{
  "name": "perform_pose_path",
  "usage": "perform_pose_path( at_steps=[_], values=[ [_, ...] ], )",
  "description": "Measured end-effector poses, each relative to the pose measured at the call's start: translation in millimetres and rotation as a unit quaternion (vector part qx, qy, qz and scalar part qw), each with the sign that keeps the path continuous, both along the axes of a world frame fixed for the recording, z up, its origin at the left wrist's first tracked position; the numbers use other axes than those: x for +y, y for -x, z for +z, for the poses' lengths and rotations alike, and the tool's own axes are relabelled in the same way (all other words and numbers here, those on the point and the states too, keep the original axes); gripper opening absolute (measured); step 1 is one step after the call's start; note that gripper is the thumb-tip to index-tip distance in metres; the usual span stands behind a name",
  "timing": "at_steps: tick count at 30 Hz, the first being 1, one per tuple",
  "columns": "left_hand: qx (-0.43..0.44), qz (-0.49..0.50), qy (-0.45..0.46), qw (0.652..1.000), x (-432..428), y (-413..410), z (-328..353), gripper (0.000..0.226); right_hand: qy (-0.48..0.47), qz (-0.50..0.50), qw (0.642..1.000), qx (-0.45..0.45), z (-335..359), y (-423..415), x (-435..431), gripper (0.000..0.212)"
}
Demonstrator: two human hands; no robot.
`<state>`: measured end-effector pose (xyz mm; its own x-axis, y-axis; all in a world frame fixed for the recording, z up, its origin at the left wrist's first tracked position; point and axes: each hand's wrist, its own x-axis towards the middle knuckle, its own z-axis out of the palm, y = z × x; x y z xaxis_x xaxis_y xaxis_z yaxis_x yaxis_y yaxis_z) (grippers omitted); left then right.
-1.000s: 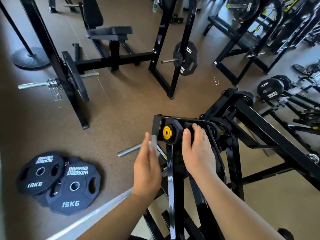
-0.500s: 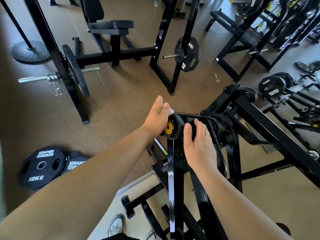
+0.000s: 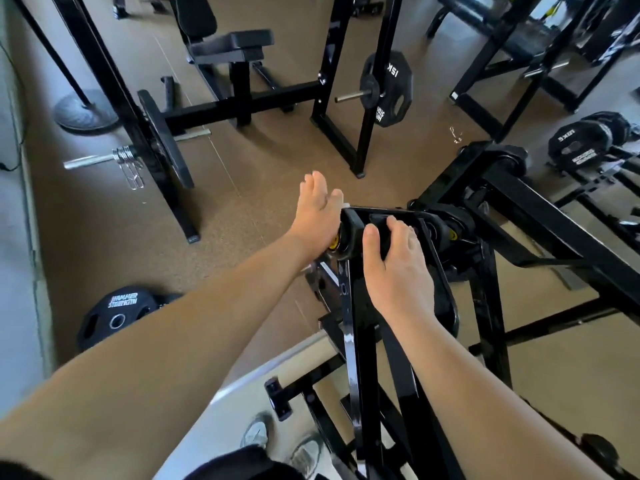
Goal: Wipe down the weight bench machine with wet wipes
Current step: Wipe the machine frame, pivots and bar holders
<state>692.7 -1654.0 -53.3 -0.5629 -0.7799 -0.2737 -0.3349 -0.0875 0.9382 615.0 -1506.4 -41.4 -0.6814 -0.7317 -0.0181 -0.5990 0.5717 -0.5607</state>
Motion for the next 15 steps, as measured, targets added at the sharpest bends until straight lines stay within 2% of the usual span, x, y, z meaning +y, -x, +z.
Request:
perform_pose_path(
  at_steps=[2,5,6,8,10,13,15],
  values=[
    [-0.011,-0.001,0.043,0.999,15,-6,8,0.067,0.001,0.002,1.0,0.005,-2,1,1,0.075],
    [0.006,-0.043,0.083,0.996,26,-21,12,0.043,0.001,0.002,1.0,-0.002,-3,4,-1,0.075],
    [-0.019,-0.061,0.093,0.994,23,-23,16,0.039,0.0,0.001,1.0,-0.005,-2,4,0,0.074],
    [-0.089,-0.094,0.115,0.985,7,-19,25,0.044,0.003,0.004,1.0,-0.011,1,5,1,0.074],
    [-0.139,-0.143,0.089,0.976,-12,-10,36,0.043,0.005,0.004,1.0,-0.019,3,5,1,0.073],
    [-0.202,-0.279,0.097,0.934,-31,5,50,0.044,0.001,0.007,1.0,-0.011,3,6,2,0.068],
    [-0.232,-0.361,0.116,0.896,-41,16,50,0.048,0.005,-0.004,1.0,0.015,3,15,0,0.056]
  ],
)
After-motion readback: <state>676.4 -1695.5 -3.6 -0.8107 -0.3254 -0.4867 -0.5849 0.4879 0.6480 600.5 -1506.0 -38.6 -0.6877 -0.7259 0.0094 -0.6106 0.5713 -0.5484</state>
